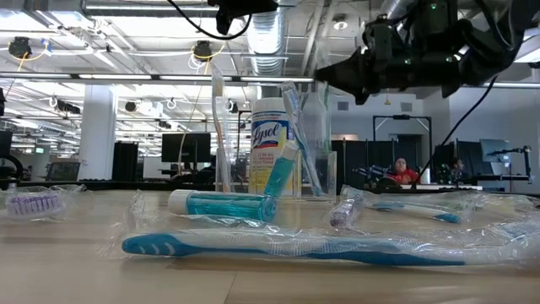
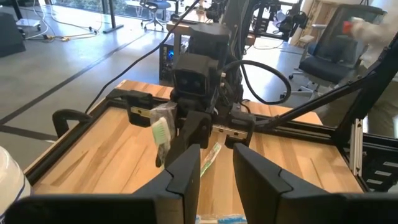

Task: Pick & Place toothbrushing station
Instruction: Put the top green toothbrush into the transparent organizer

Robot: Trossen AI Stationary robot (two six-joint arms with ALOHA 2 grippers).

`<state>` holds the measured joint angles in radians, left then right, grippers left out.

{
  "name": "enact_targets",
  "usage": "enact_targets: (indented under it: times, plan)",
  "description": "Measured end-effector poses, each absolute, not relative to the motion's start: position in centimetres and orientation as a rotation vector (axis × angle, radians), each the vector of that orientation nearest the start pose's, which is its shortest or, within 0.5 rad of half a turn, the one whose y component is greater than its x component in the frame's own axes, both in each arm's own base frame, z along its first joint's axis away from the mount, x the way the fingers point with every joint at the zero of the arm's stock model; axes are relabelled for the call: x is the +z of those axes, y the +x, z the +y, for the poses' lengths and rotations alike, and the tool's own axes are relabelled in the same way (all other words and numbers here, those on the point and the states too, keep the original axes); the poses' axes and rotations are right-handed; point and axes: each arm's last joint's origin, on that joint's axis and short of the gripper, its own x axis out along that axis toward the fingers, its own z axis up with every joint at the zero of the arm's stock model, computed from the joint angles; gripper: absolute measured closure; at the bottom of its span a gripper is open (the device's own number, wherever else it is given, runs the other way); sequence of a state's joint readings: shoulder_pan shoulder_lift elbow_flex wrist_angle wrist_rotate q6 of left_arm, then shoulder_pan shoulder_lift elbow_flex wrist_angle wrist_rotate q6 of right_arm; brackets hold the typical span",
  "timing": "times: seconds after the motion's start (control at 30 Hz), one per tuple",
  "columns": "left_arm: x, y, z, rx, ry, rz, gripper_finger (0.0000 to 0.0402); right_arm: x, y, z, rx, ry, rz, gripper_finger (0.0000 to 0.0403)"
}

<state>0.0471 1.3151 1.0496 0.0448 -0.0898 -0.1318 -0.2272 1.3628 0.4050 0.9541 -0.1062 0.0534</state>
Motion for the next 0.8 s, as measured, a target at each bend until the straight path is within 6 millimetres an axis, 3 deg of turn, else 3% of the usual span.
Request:
enact_targets:
  times: [0.3, 0.8]
  plan:
    - [33.1, 29.9, 1.7, 0.151, -0.126, 0.211, 0.0311, 19.1, 24.3, -5.4, -0.128, 0.056, -0.009, 0.0397]
    - [33.1, 29.9, 1.7, 0.151, -0.126, 0.212, 0.0311, 15.0, 25.7, -7.5, -0.146, 0.12, 0.013, 0.0396]
